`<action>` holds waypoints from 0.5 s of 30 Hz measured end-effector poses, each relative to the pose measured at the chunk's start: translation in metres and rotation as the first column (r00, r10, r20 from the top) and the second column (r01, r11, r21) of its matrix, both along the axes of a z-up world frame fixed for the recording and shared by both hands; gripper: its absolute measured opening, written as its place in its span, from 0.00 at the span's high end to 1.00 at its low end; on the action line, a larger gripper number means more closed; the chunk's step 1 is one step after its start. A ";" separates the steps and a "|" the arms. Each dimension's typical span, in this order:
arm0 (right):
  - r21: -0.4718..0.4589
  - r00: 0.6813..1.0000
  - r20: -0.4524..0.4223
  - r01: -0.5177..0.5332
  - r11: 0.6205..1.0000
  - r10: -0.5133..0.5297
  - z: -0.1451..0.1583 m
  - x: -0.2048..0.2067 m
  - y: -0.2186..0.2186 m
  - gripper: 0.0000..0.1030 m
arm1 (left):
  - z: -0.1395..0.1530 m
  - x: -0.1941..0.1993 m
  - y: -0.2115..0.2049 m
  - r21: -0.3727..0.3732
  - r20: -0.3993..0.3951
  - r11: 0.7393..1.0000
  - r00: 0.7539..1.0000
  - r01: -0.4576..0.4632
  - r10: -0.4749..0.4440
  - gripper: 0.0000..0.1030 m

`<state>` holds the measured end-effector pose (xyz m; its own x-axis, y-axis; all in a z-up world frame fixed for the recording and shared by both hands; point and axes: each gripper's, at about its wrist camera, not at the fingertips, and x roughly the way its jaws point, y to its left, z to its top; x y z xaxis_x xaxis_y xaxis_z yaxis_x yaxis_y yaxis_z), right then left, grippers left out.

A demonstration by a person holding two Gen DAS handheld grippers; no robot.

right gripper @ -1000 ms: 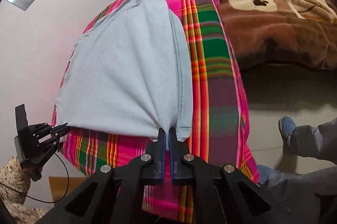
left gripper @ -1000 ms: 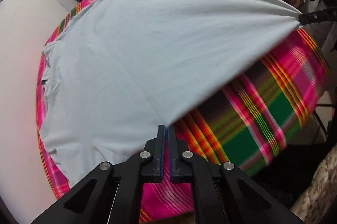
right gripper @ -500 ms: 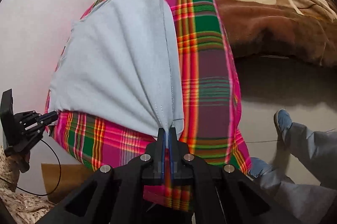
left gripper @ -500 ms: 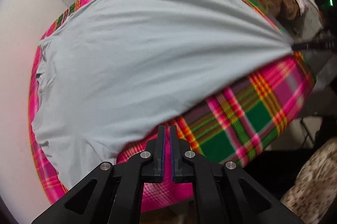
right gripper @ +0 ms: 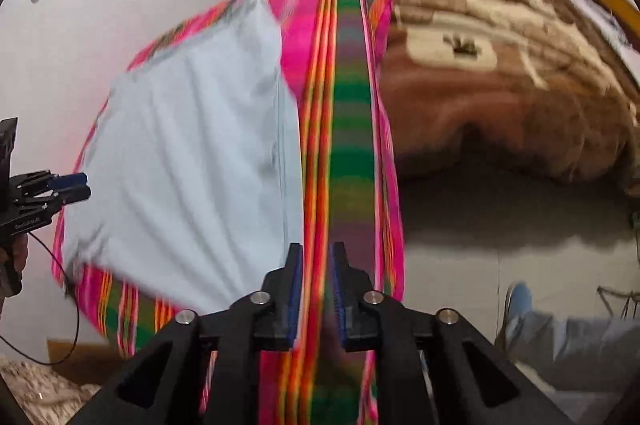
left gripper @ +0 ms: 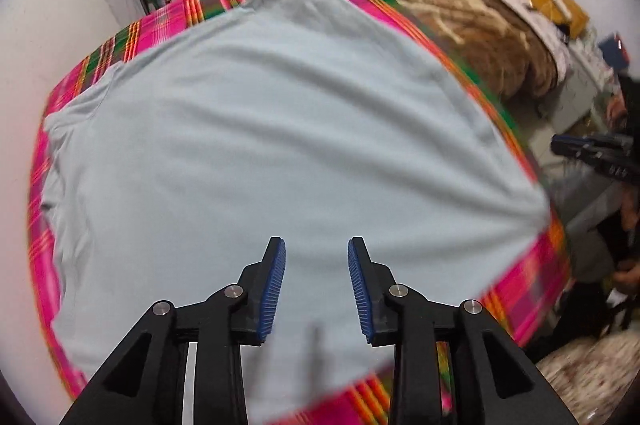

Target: Fold clothes

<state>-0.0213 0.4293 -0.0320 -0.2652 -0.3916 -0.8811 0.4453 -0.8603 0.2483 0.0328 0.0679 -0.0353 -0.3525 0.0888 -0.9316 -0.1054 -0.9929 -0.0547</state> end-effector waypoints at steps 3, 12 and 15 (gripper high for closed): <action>-0.013 0.996 -0.083 0.021 1.000 -0.022 0.010 -0.041 -0.033 0.83 | -0.002 -0.042 -0.023 0.039 0.025 0.999 1.000 -0.013 0.012 0.66; -0.059 0.988 -0.152 -0.015 0.998 0.006 -0.010 -0.145 -0.136 0.70 | -0.004 -0.151 -0.063 0.169 0.023 0.985 0.999 -0.047 0.044 0.58; -0.021 0.988 -0.142 -0.054 0.998 0.051 -0.022 -0.172 -0.160 0.65 | -0.006 -0.170 -0.063 0.215 0.019 0.975 0.998 -0.054 0.051 0.57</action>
<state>-0.1930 0.2689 -0.0539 -0.3652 -0.4297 -0.8258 0.5220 -0.8290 0.2005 -0.1370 0.0053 -0.0414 -0.3497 0.2690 -0.8974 -0.0509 -0.9619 -0.2686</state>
